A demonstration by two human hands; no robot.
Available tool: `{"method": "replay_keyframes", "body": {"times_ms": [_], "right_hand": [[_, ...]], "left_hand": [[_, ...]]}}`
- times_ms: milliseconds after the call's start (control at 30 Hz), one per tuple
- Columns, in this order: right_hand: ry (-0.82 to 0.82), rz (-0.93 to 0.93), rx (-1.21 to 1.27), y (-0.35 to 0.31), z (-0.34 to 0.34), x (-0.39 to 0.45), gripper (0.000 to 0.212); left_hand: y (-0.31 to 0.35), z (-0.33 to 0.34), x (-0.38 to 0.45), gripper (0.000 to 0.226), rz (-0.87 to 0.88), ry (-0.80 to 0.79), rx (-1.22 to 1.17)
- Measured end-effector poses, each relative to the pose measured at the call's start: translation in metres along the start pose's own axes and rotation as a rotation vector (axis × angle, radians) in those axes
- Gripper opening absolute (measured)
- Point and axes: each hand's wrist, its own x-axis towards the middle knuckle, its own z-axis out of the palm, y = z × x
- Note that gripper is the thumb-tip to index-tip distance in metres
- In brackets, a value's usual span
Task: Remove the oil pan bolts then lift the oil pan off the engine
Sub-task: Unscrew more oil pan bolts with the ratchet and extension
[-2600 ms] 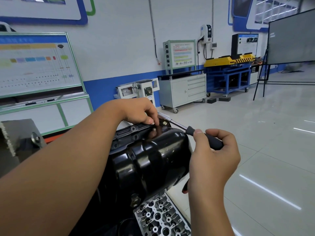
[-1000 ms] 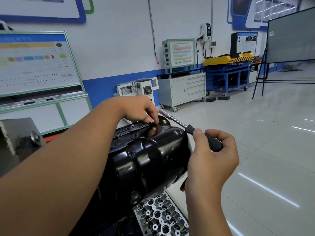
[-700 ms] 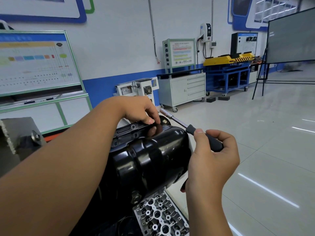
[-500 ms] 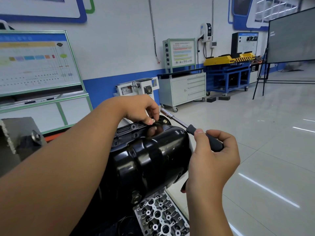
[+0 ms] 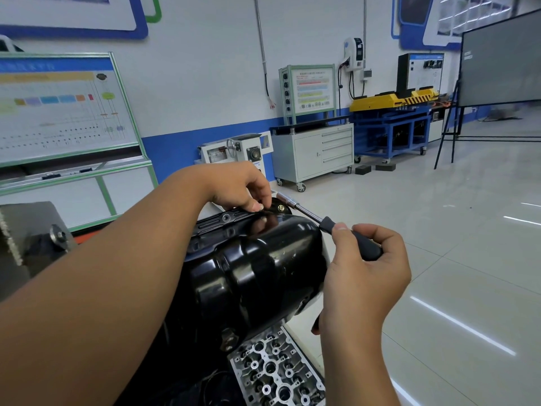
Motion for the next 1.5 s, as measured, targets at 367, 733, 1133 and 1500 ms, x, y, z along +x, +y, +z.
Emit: {"method": "replay_keyframes", "body": {"times_ms": [367,733,1133,1500], "right_hand": [[-0.039,-0.215,0.009,-0.029,0.0,0.01,0.026],[-0.071,-0.22,0.032,-0.026,0.007,0.001,0.026],[-0.176,-0.249,-0.093,-0.023,0.013,-0.004,0.027],[-0.145,-0.311,-0.124,-0.023,0.019,-0.008,0.029]], "left_hand": [[0.001,-0.001,-0.002,0.031,0.007,0.029,-0.016],[-0.001,-0.001,-0.006,0.03,-0.024,0.064,-0.094],[0.005,0.0,-0.004,0.04,-0.146,0.066,-0.181],[0.003,0.001,-0.004,0.041,-0.164,0.069,-0.223]]}}
